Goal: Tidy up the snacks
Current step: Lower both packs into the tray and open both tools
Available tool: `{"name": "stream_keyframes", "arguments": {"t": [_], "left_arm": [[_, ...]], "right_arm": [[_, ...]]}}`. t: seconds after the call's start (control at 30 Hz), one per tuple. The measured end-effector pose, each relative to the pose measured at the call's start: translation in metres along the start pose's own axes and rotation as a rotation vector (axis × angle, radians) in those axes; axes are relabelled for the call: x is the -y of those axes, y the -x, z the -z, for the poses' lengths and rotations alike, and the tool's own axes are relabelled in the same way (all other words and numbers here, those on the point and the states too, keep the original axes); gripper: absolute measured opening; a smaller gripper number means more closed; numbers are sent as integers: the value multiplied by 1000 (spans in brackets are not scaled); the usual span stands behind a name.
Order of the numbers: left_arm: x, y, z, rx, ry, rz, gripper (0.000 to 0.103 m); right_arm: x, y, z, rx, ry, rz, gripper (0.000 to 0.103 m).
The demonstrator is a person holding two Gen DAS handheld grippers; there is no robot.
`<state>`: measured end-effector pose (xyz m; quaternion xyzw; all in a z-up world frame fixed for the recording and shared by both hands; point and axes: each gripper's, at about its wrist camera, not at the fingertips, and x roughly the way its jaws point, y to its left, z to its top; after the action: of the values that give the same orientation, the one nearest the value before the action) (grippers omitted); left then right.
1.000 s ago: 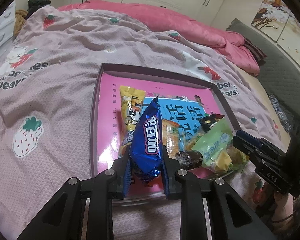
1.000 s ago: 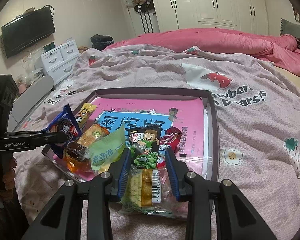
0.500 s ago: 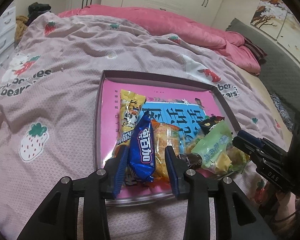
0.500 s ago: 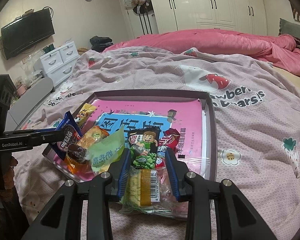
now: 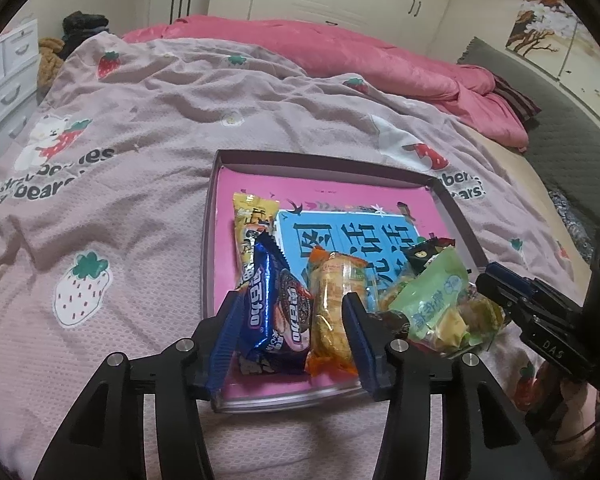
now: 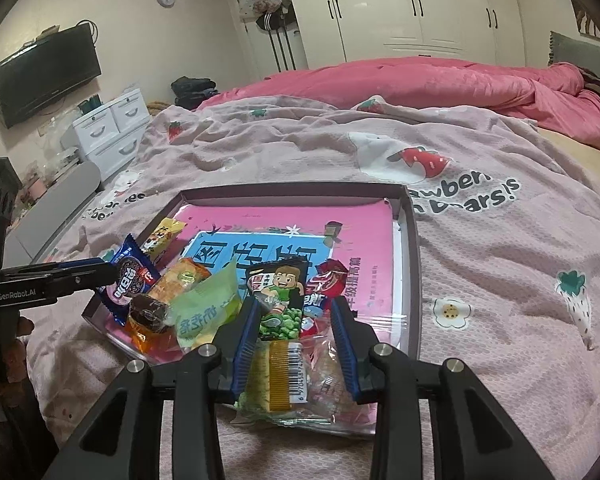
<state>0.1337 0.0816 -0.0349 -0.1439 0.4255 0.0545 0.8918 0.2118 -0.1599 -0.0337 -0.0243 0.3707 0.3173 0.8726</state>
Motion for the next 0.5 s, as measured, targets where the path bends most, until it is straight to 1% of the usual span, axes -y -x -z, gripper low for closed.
{"name": "stream_keyframes", "arguments": {"t": [0.27,0.37,0.5], "left_arm": [[-5,-4,1,-12,8,-39,54],[-8,-7,2,-16,0,-83,54],[-14,-12,4,-32,13,-107,54]], "right_arm": [[2,-2,1,-8,-8,7,38],[2,-2,1,-9,-7,6,38],[2,-2,2,-9,-8,8,38]]}}
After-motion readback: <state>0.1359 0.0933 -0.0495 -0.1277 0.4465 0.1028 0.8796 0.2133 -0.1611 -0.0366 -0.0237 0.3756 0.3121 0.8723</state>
